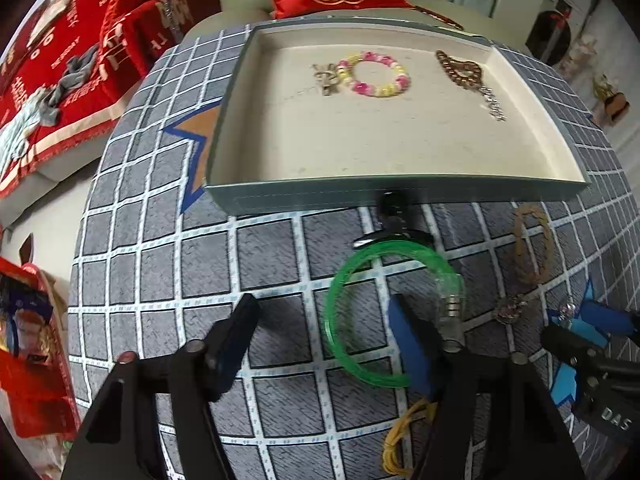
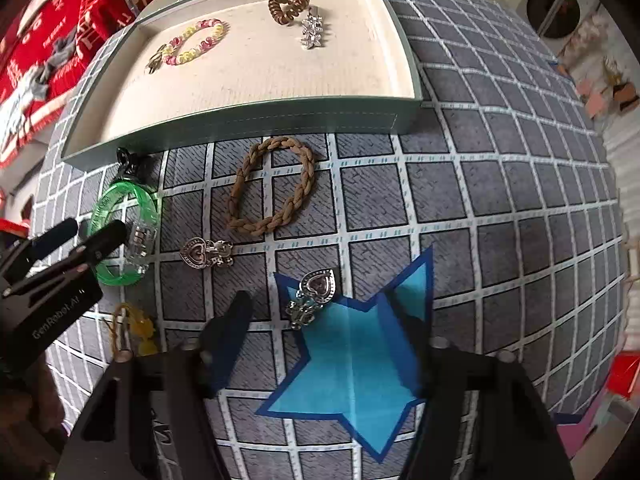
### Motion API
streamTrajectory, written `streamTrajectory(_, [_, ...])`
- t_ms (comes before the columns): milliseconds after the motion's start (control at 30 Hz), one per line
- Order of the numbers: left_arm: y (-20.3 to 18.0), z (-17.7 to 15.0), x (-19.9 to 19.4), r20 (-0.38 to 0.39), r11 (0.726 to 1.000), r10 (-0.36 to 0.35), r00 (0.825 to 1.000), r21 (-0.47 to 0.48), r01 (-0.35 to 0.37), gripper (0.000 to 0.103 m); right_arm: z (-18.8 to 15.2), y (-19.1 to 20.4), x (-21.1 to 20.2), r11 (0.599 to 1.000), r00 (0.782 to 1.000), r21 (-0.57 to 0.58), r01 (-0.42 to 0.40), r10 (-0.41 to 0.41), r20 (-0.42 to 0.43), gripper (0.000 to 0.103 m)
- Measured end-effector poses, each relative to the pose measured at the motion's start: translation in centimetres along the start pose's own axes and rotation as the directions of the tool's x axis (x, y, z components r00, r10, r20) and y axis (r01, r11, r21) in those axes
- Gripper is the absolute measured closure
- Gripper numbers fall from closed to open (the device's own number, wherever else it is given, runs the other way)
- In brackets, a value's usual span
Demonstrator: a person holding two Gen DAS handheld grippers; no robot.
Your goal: Organize jewelry
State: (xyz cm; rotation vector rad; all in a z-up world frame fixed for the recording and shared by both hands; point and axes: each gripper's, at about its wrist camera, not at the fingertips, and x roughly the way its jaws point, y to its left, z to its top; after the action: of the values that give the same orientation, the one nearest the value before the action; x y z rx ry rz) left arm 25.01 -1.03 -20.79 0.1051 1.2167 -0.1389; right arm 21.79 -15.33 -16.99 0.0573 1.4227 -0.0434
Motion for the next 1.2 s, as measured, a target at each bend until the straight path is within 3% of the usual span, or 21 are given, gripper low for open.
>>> streamTrajectory(167, [-1.0, -0.2, -0.3, 0.002, 0.999, -0.014, 1.0, 0.034, 0.014, 0.034, -0.1, 0.9, 0.3, 1.0, 1.0, -0.019, 0.018, -0.018, 0.002, 0.057])
streamTrajectory(267, [-1.3, -0.2, -0.4, 0.0, 0.998, -0.034, 0.999, 0.047, 0.034, 0.049, -0.4, 0.9, 0.5, 0.999, 1.0, -0.024, 0.022, -0.022, 0.003, 0.064])
streamTrajectory(300, [-1.6, -0.3, -0.5, 0.0, 0.998, -0.039, 0.999, 0.055, 0.039, 0.054, -0.5, 0.9, 0.4, 1.0, 1.0, -0.023, 0.021, -0.021, 0.004, 0.073])
streamTrajectory(367, [-2.0, -0.4, -0.7, 0.004, 0.997, -0.042, 0.999, 0.072, 0.042, 0.072, -0.6, 0.8, 0.3, 1.0, 1.0, -0.022, 0.013, -0.013, 0.003, 0.086])
streamTrajectory(400, [-2.0, -0.4, -0.7, 0.003, 0.996, -0.045, 0.999, 0.078, 0.045, 0.082, -0.7, 0.4, 0.0, 1.0, 1.0, -0.02, 0.007, -0.007, 0.002, 0.086])
streamTrajectory(600, [-0.9, -0.7, -1.3, 0.016, 0.997, -0.065, 0.998, 0.039, 0.064, 0.082, -0.8, -2.2, -0.8, 0.996, 0.996, 0.031, -0.087, 0.087, 0.005, 0.086])
streamTrajectory(800, [0.2, -1.0, -3.0, 0.042, 0.997, -0.083, 0.996, -0.002, 0.083, 0.082, -1.6, -5.8, -2.1, 0.969, 0.974, 0.099, -0.225, 0.223, 0.037, 0.086])
streamTrajectory(867, [0.6, -1.0, -3.8, 0.057, 0.996, -0.085, 0.995, 0.0, 0.085, 0.082, -1.7, -6.8, -2.7, 0.963, 0.969, 0.109, -0.248, 0.244, 0.046, 0.087])
streamTrajectory(933, [0.8, -0.9, -4.5, 0.069, 0.996, -0.086, 0.994, 0.002, 0.086, 0.082, -1.6, -7.5, -3.4, 0.957, 0.964, 0.115, -0.266, 0.261, 0.055, 0.098])
streamTrajectory(1200, [1.4, 0.7, -6.3, 0.118, 0.996, -0.091, 0.989, 0.008, 0.091, 0.082, -0.7, -8.1, -5.0, 0.955, 0.957, 0.07, -0.287, 0.283, 0.065, 0.098])
